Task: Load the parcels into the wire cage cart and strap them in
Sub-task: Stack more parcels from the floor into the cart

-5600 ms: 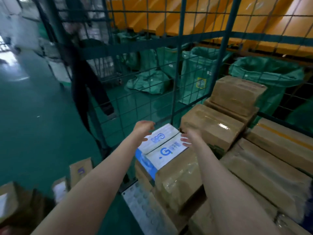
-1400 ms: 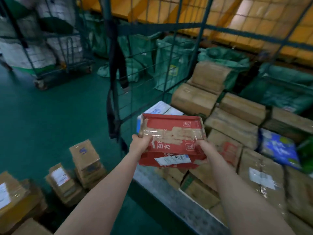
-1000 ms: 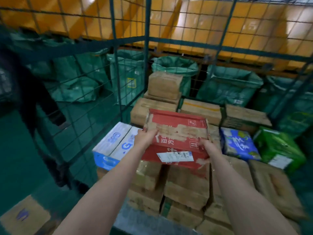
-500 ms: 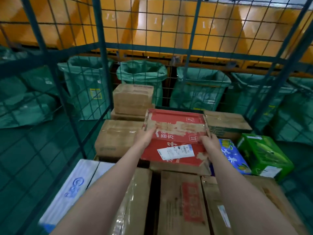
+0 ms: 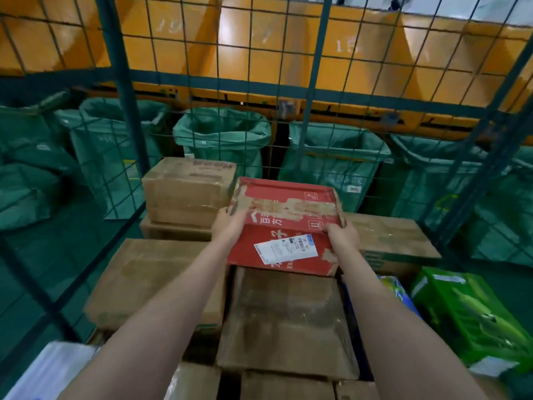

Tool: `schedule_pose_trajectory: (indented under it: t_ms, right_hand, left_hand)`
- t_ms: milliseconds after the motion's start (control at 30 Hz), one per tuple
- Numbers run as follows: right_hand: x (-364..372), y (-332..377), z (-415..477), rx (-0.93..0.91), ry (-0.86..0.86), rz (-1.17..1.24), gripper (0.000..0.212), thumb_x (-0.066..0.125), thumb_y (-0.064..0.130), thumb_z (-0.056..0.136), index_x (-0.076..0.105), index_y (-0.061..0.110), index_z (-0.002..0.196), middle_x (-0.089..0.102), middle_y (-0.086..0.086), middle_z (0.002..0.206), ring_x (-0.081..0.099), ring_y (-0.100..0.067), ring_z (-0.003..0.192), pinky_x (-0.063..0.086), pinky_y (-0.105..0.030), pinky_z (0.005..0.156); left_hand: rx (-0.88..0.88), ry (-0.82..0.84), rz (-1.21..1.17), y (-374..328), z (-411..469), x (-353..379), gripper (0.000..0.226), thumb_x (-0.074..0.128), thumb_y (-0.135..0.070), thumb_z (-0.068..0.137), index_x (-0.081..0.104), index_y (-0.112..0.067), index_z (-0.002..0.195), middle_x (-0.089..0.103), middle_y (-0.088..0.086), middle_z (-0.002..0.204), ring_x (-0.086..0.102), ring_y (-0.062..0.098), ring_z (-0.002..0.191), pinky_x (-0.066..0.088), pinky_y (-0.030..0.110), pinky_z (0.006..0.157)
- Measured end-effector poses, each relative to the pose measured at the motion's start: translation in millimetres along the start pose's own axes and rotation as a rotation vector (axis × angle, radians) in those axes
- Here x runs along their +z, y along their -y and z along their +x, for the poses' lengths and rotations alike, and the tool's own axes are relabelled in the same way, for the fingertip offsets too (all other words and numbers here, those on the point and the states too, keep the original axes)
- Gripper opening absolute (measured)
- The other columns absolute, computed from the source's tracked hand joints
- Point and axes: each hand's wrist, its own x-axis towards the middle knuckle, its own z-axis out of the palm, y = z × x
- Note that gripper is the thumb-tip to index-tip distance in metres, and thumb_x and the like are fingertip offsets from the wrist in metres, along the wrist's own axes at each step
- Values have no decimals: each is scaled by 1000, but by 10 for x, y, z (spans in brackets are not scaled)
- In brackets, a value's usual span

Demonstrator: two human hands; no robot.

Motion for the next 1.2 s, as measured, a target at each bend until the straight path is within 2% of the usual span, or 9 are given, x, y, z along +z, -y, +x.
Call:
schedule_pose_trajectory:
  t_ms: [100, 267, 500, 600, 700, 833, 1000, 1133, 1200]
  right_hand:
    - [218, 25, 493, -7, 16, 27, 45, 57, 26, 83, 50, 16, 127, 62, -8, 116, 60, -31, 103, 49, -39, 89]
    - [532, -46, 1181, 14, 54, 58, 40, 54, 21, 88, 50, 17, 128, 62, -9, 117, 59, -26, 94, 40, -28, 71]
    - [894, -35, 1754, -92, 89, -35, 55, 48, 28, 96, 27, 17, 146, 44, -12, 140, 49, -31, 122, 41, -38, 94]
    - [1035, -120, 1878, -90, 127, -92, 66, 45, 32, 99, 10, 15, 152, 28, -15, 150, 39, -35, 131, 39, -41, 100]
    - [1073, -138, 1912, -146, 128, -124, 65, 42, 36, 99, 9, 16, 152, 26, -16, 150, 40, -36, 130, 42, -42, 97]
    - [1061, -143, 1938, -167, 94, -119, 58, 44, 37, 99, 22, 17, 148, 36, -15, 143, 49, -35, 121, 45, -36, 83]
    - [900, -208, 2008, -143, -21, -108, 46, 46, 35, 98, 38, 15, 138, 48, -12, 134, 56, -31, 109, 41, -32, 75]
    - [881, -217, 1977, -150, 44, -163, 50, 41, 40, 99, 29, 19, 143, 47, -13, 133, 54, -25, 85, 45, -33, 66]
    - [877, -232, 1964, -111, 55, -161, 58, 40, 45, 98, 19, 24, 147, 45, -13, 135, 58, -28, 87, 51, -39, 72]
  left_hand:
    - [60, -47, -13, -42, 416, 221, 64, 54, -49, 89, 39, -12, 139, 54, 10, 130, 56, 26, 104, 46, 32, 84]
    - [53, -119, -57, 122, 1039, 533, 67, 53, -52, 89, 37, -14, 143, 49, 11, 137, 52, 30, 119, 44, 41, 99]
    - [101, -147, -2, 134, 1615, 766, 60, 49, -36, 95, 28, -15, 147, 42, 7, 143, 48, 25, 122, 40, 27, 85]
    - [66, -110, 20, 211, 1777, 813, 68, 52, -37, 93, 21, -17, 150, 42, 9, 143, 53, 24, 112, 45, 28, 79]
    - [66, -121, 46, 274, 1831, 846, 71, 54, -31, 93, 16, -18, 151, 44, 10, 140, 53, 19, 96, 42, 24, 64]
    - [57, -128, 25, 251, 1792, 898, 74, 54, -30, 92, 11, -20, 151, 42, 11, 142, 55, 19, 93, 41, 25, 59]
    - [80, -40, 62, 210, 1636, 1033, 76, 56, -25, 91, 10, -20, 151, 45, 8, 136, 53, 8, 71, 40, 22, 52]
    - [55, -73, 35, 225, 1624, 1034, 79, 55, -27, 91, 4, -20, 152, 42, 11, 140, 53, 11, 73, 40, 23, 53]
    - [31, -65, 9, 222, 1598, 1035, 80, 55, -26, 92, 1, -20, 152, 44, 11, 138, 54, 13, 73, 41, 25, 53]
